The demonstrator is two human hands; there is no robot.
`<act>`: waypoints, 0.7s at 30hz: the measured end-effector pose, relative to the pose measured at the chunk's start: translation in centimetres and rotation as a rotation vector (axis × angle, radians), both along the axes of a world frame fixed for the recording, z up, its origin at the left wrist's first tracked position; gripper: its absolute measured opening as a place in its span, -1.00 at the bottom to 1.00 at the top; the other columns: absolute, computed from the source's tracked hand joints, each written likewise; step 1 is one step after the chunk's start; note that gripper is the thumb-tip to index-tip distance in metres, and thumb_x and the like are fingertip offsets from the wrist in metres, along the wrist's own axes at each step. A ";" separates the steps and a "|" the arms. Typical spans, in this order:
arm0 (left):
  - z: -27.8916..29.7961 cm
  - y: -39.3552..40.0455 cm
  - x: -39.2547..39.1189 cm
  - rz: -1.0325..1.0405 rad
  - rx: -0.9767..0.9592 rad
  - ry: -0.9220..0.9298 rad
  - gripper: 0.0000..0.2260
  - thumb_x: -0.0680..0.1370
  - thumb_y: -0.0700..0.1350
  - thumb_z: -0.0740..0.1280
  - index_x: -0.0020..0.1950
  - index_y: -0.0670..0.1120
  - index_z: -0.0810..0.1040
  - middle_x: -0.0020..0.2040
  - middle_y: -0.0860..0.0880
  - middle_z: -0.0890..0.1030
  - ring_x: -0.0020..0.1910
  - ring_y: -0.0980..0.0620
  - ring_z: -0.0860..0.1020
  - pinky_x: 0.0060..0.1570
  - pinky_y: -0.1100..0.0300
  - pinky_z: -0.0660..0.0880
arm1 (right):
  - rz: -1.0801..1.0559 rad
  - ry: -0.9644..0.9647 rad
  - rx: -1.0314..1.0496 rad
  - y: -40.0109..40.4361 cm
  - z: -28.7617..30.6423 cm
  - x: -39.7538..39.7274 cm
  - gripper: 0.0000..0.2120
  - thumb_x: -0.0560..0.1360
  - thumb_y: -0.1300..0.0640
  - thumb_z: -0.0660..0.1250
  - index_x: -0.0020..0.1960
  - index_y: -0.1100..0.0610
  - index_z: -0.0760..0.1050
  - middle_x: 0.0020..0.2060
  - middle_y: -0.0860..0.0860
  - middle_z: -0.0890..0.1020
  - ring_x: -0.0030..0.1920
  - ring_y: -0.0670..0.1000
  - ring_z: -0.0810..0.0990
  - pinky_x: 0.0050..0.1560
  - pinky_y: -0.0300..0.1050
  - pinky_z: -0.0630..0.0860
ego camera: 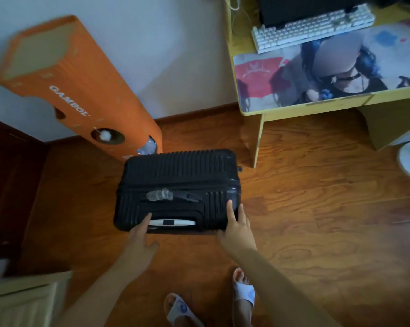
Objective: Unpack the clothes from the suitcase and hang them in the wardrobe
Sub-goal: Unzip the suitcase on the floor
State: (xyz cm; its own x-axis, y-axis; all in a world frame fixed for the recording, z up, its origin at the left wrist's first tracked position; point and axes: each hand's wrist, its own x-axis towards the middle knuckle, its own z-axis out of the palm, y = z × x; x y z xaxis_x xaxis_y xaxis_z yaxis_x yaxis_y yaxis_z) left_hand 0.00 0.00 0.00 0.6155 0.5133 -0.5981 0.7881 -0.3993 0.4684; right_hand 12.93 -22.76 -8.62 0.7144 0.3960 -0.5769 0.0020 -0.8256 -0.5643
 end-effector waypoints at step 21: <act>-2.8 18.4 -12.0 0.108 -0.183 -0.053 -0.29 0.65 -0.13 0.31 0.63 0.28 -0.01 0.66 0.08 0.04 0.60 0.00 0.15 0.54 -0.06 0.22 | 0.216 -0.278 -0.343 19.1 6.4 -1.0 -0.31 0.63 0.02 0.21 0.63 0.03 -0.08 0.60 0.11 -0.10 0.55 0.26 0.01 0.47 0.17 0.27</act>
